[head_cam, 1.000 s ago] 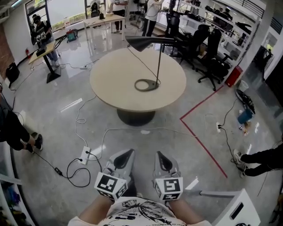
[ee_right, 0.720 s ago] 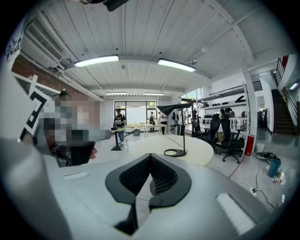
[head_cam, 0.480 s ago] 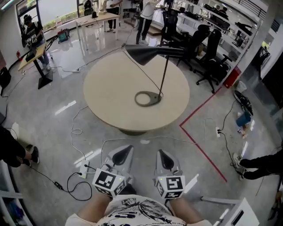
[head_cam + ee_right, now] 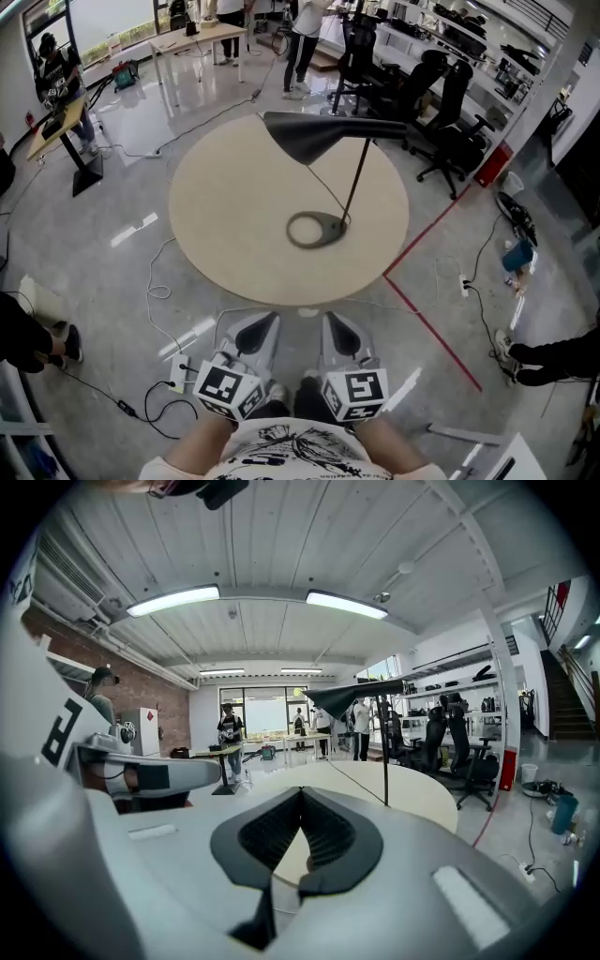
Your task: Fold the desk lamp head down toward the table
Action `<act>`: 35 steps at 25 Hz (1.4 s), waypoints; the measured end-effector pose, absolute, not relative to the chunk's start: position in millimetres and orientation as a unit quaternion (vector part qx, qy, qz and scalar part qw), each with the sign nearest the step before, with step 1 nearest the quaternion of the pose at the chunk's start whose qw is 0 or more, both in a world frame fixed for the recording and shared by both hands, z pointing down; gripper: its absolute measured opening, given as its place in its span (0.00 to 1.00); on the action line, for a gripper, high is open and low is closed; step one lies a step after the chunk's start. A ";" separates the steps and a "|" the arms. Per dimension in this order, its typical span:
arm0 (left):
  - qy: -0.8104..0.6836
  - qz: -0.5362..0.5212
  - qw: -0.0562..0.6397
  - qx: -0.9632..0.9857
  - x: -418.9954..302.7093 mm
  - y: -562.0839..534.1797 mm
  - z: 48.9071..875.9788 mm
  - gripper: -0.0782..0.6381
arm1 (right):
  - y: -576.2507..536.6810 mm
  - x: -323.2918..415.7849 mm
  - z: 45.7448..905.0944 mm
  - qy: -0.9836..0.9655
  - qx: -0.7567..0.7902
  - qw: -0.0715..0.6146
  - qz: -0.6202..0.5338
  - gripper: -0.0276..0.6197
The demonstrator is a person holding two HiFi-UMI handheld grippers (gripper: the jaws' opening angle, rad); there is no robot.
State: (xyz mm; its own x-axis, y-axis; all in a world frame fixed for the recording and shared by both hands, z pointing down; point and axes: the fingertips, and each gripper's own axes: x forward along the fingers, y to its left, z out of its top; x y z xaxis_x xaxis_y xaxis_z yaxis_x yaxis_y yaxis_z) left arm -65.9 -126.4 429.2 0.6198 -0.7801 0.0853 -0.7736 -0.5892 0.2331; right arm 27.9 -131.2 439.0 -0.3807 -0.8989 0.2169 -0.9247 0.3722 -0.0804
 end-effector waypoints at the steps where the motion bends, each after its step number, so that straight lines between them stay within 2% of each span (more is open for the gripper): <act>1: -0.440 -0.013 0.126 0.889 -66.1 -133.0 429.7 0.12 | -138.1 29.8 439.7 -0.826 0.551 0.069 0.095 0.06; 16: -0.521 -0.042 0.081 0.848 -45.9 -253.6 403.3 0.12 | -273.6 53.4 434.3 -0.876 0.472 0.075 0.065 0.06; 27: -0.536 -0.050 0.055 0.841 -64.4 -305.3 371.1 0.12 | -327.2 47.0 416.7 -0.882 0.462 0.067 0.063 0.06; 35: -0.522 -0.080 -0.017 0.849 -99.7 -346.5 306.8 0.12 | -353.4 29.5 413.6 -0.869 0.487 0.064 0.053 0.06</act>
